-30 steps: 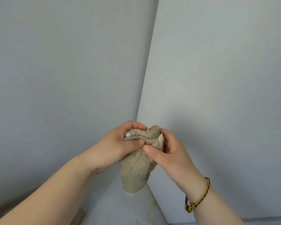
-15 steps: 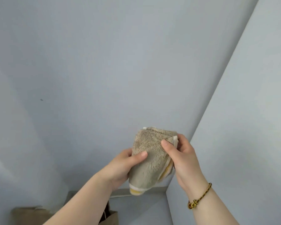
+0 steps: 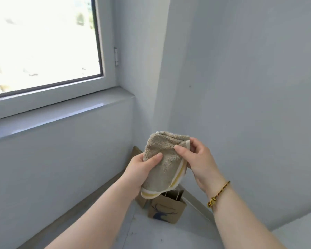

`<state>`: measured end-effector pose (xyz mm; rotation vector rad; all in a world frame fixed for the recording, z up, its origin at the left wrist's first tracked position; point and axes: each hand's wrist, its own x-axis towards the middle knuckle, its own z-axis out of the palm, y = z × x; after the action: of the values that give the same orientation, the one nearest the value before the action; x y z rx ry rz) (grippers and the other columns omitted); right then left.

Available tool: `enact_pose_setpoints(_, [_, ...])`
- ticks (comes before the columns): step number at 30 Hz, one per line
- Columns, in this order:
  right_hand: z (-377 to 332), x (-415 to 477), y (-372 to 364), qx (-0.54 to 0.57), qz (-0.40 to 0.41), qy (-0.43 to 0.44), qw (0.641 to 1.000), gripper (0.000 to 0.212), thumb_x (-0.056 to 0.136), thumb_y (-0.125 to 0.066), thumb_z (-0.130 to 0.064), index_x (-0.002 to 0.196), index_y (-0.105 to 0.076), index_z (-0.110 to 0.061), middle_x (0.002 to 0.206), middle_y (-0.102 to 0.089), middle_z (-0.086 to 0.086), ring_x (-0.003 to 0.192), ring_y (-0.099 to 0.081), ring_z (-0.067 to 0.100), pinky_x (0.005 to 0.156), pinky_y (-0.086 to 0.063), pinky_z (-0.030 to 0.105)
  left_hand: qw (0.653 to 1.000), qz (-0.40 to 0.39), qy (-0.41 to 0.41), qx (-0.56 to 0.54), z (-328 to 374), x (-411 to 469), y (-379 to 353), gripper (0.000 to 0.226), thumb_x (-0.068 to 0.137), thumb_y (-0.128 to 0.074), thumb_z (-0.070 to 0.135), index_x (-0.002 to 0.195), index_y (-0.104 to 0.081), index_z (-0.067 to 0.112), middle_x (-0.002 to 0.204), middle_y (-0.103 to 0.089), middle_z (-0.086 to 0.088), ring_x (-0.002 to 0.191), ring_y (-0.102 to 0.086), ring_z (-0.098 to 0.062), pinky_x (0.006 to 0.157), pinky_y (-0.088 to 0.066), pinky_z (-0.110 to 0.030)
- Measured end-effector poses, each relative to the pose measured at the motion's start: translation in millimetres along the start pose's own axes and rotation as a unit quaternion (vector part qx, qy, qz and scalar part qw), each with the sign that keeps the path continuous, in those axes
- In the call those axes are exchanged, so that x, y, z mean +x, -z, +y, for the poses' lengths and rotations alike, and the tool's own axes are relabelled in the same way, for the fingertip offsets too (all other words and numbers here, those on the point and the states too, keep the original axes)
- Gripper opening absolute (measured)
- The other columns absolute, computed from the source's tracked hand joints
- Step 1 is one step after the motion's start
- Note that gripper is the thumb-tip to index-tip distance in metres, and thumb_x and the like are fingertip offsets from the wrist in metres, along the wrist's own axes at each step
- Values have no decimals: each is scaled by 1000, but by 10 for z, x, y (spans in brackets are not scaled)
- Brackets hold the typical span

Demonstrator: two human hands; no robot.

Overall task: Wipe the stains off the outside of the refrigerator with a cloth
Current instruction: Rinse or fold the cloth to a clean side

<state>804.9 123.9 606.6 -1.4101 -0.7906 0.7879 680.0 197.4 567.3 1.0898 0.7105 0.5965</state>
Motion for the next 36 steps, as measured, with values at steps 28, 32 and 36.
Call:
enact_pose_setpoints(28, [1796, -3839, -4422, -89, -558, -227, 793, 21, 86, -55, 0, 95, -54, -19, 93, -60, 4, 84, -59, 18, 69, -51, 27, 804, 552, -8, -221, -2024, -5269, 3283, 9, 85, -57, 4, 90, -62, 9, 72, -72, 0, 63, -68, -10, 55, -53, -19])
enact_pose_setpoints(32, [2331, -3792, -4967, -162, -633, -293, 698, 30, 88, -54, -3, 116, -48, -11, 107, -60, 5, 92, -62, 17, 75, -56, 27, 759, 606, 33, -236, -2308, -5357, 3759, 7, 82, -61, 4, 85, -64, 10, 70, -71, -1, 64, -66, -13, 50, -50, -18])
enact_pose_setpoints(36, [2996, -3928, -5505, -234, -645, -299, 663, 14, 87, -58, -8, 100, -56, -10, 101, -62, 9, 92, -62, 24, 84, -55, 36, 722, 637, 63, -263, -2801, -5421, 4283, 6, 83, -62, 5, 87, -64, 9, 71, -70, -2, 61, -66, -11, 49, -50, -17])
